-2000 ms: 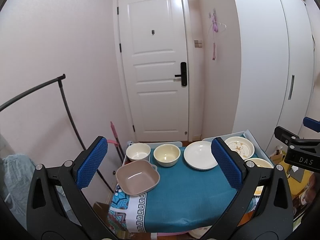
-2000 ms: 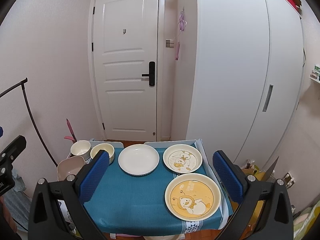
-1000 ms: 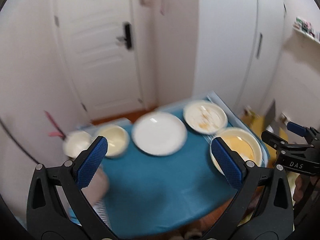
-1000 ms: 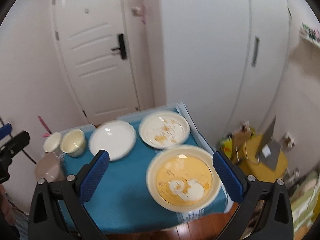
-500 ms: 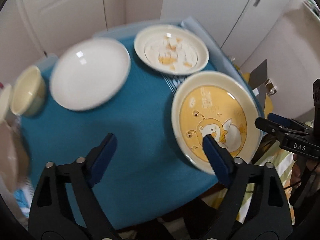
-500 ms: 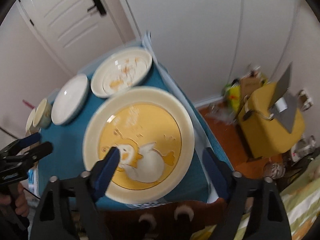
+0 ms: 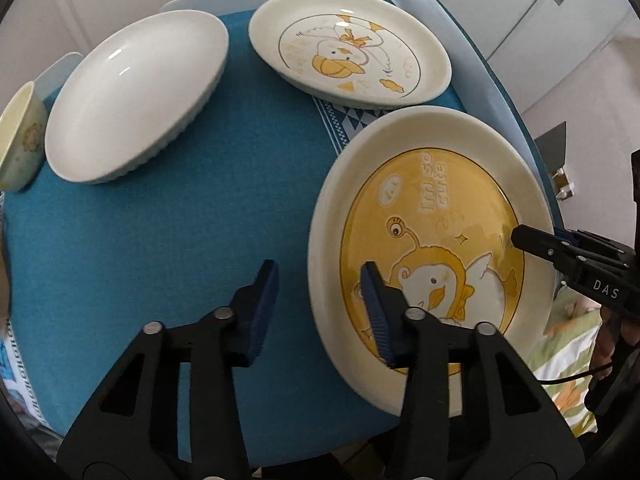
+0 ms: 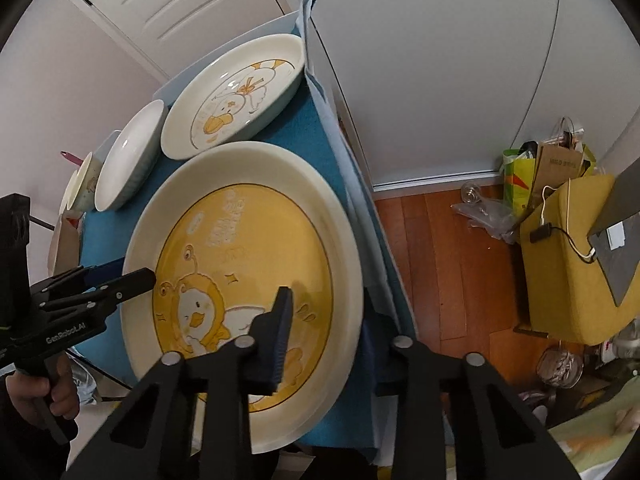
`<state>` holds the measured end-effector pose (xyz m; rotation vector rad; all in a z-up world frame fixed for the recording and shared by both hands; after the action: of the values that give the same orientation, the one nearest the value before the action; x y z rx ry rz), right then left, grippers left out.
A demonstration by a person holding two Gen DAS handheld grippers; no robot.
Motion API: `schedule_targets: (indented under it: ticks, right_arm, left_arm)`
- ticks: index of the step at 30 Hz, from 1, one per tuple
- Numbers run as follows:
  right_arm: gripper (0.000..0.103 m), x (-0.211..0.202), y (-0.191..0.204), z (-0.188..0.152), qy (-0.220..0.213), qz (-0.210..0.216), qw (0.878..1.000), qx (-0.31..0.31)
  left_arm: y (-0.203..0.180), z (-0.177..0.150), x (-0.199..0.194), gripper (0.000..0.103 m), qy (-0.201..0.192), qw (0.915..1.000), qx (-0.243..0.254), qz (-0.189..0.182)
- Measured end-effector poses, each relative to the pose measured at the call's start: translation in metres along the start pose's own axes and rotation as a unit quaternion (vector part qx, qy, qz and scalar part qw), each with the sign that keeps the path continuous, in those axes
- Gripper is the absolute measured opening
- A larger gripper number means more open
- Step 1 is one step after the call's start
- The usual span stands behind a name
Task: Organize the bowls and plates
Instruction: 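Lift the yellow plate with both grippers and carry it toward the beige basin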
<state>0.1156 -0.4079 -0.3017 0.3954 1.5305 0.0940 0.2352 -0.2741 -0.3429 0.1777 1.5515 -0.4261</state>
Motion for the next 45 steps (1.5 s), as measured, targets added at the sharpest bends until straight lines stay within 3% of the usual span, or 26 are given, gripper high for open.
schedule_targets:
  ticks: [6, 9, 12, 18, 31, 37, 45]
  right_arm:
    - [0.012, -0.004, -0.007, -0.001, -0.007, -0.005, 1.0, -0.007]
    - [0.012, -0.003, -0.007, -0.001, -0.008, -0.005, 1.0, -0.016]
    - [0.012, -0.002, -0.006, 0.0, -0.006, -0.006, 1.0, -0.024]
    - [0.012, -0.001, -0.002, 0.0, -0.006, -0.024, 0.999, -0.04]
    - [0.012, -0.016, 0.011, -0.001, -0.035, -0.055, 0.994, -0.087]
    - [0.012, -0.032, 0.044, 0.002, -0.046, -0.047, 0.992, -0.11]
    - [0.012, -0.034, 0.128, 0.005, -0.056, -0.029, 0.985, -0.158]
  left_arm:
    - [-0.004, -0.006, -0.003, 0.024, -0.004, 0.9999, -0.007, 0.013]
    - [-0.009, -0.008, -0.001, 0.023, -0.006, 0.9997, 0.001, 0.023]
    - [-0.018, -0.01, -0.003, 0.024, -0.015, 0.998, 0.018, 0.058]
    - [-0.021, -0.015, -0.006, 0.023, -0.029, 0.9962, 0.021, 0.08]
    - [-0.016, -0.032, -0.034, 0.023, -0.065, 0.9944, -0.003, 0.083]
    - [0.013, -0.055, -0.081, 0.023, -0.096, 0.991, -0.03, 0.089]
    - [0.083, -0.095, -0.123, 0.023, -0.114, 0.9852, -0.073, 0.104]
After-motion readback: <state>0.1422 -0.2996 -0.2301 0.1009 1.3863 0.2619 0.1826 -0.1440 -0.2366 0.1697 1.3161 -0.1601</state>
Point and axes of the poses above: each gripper's, at about its wrist camera, not at the fingertips, and x roughly the way its jaws point, y to its left, z to its top, the point moved 3 cm from there along x, roughly the way its jaws point, and after that the axes turned 15 degrees about y, right-handed, at the moved point
